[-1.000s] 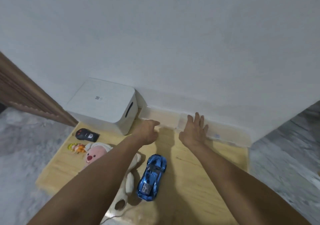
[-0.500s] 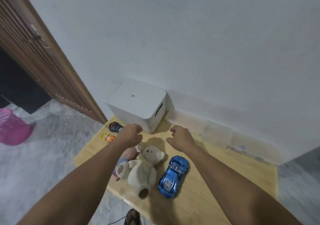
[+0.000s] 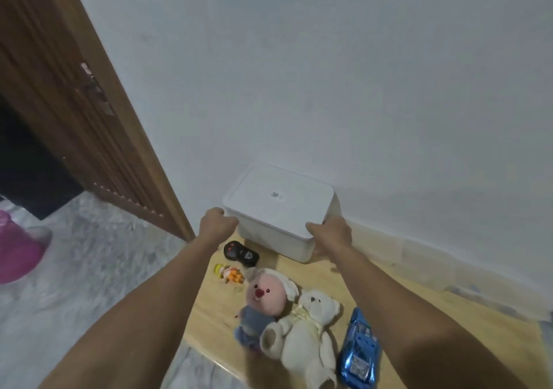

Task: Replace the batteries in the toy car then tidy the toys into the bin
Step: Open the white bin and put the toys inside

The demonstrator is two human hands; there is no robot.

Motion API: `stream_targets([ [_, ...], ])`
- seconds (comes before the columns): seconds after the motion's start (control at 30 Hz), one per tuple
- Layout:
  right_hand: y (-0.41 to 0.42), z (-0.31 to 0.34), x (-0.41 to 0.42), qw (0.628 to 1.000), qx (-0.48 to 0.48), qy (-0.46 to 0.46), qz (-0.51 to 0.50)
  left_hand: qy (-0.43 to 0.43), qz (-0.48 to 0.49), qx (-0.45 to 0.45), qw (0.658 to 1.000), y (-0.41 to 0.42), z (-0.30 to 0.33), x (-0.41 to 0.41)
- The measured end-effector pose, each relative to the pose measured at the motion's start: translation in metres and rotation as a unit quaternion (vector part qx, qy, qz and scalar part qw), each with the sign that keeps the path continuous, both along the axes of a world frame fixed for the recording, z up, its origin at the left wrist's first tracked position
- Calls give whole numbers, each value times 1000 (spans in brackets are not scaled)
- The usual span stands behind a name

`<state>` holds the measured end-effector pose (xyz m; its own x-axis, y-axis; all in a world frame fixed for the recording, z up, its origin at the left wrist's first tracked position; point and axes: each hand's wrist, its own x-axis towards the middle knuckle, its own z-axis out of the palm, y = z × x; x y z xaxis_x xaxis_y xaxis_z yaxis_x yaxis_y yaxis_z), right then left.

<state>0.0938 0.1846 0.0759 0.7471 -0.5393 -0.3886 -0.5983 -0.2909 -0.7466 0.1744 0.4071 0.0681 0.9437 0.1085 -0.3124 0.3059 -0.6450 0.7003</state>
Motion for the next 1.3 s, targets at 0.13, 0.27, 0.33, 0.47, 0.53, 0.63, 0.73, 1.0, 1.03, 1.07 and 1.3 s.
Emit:
stream_targets([
  [0.13,8,7,5,999,6,24,-33,37,28,-92,995,9,0,32],
  [0.27,11,13,12,998,10,44,-54,97,60,-189,975,7,4,52],
  [0.33,11,16,15,997,7,56,-56,112,71,-211,968,5,9,61],
  [0.47,14,18,23,995,-23,75,-53,161,76,-265,948,4,19,79],
  [0.53,15,21,26,994,-40,84,-54,180,68,-277,941,4,21,84],
  [0.63,15,25,29,992,-60,96,-48,191,70,-297,933,5,20,89],
  [0.73,16,29,30,991,-70,104,-45,203,72,-303,928,7,20,89],
  [1.0,4,41,32,993,9,52,-104,108,10,-132,985,2,43,79],
  [1.03,3,43,32,993,20,42,-109,78,6,-122,989,1,46,79],
  [1.07,3,45,31,992,31,32,-114,56,2,-116,992,1,49,80],
  [1.3,-1,74,21,989,62,-26,-129,-30,-3,-166,986,7,66,74],
])
